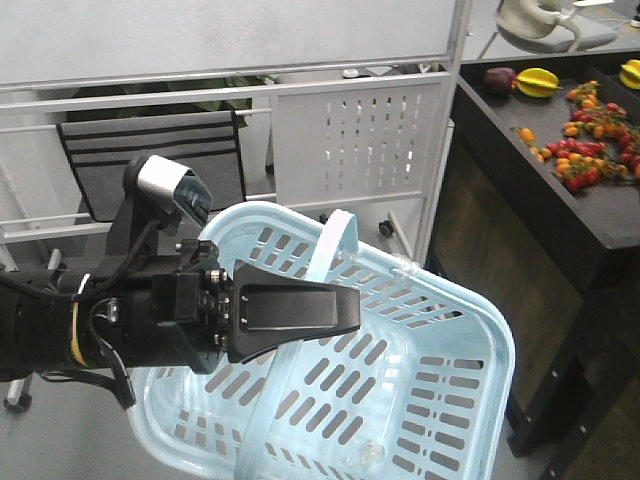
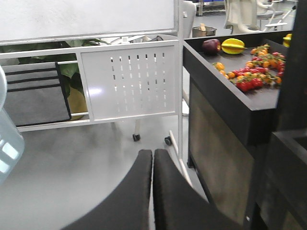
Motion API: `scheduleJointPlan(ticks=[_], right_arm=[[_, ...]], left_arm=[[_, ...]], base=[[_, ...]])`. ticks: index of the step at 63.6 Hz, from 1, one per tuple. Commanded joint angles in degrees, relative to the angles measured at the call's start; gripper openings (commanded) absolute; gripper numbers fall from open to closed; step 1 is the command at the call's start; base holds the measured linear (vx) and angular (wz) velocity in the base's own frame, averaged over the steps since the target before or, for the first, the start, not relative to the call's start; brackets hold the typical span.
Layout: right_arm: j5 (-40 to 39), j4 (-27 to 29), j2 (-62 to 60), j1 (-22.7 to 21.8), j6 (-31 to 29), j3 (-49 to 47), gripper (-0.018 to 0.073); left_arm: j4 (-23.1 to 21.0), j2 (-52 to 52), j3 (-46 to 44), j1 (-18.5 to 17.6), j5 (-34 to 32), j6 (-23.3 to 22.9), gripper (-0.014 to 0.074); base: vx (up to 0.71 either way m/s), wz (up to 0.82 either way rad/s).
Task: Place coke in basket with both arms
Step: 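Drive the base, carrying the basket in the left gripper, to another shelf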
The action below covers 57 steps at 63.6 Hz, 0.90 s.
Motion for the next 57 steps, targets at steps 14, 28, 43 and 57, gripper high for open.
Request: scheduleJointPlan(ticks=[14, 28, 43, 57], right_arm=[[-3.83, -0.81, -1.02, -0.01, -0.22, 0.50, -0.0005], [-3.83, -0.81, -1.02, -0.01, -0.22, 0.50, -0.0005], [-3.83, -0.81, -1.02, -0.01, -0.22, 0.50, -0.0005], [-3.83, -0.81, -1.02, -0.01, -0.22, 0.50, -0.0005]], left_arm=[[-4.65, -1.93, -1.38, -0.20, -9.28, 0.49, -0.0007], [-4.65, -1.93, -1.38, -0.20, -9.28, 0.49, -0.0007], [-4.65, -1.93, -1.38, -0.20, -9.28, 0.49, -0.0007], [-4.65, -1.93, -1.38, -0.20, -9.28, 0.49, -0.0007]], base=[[0.24, 0.23], [0.24, 0.34], [0.22, 0.45], [0.20, 0.53]])
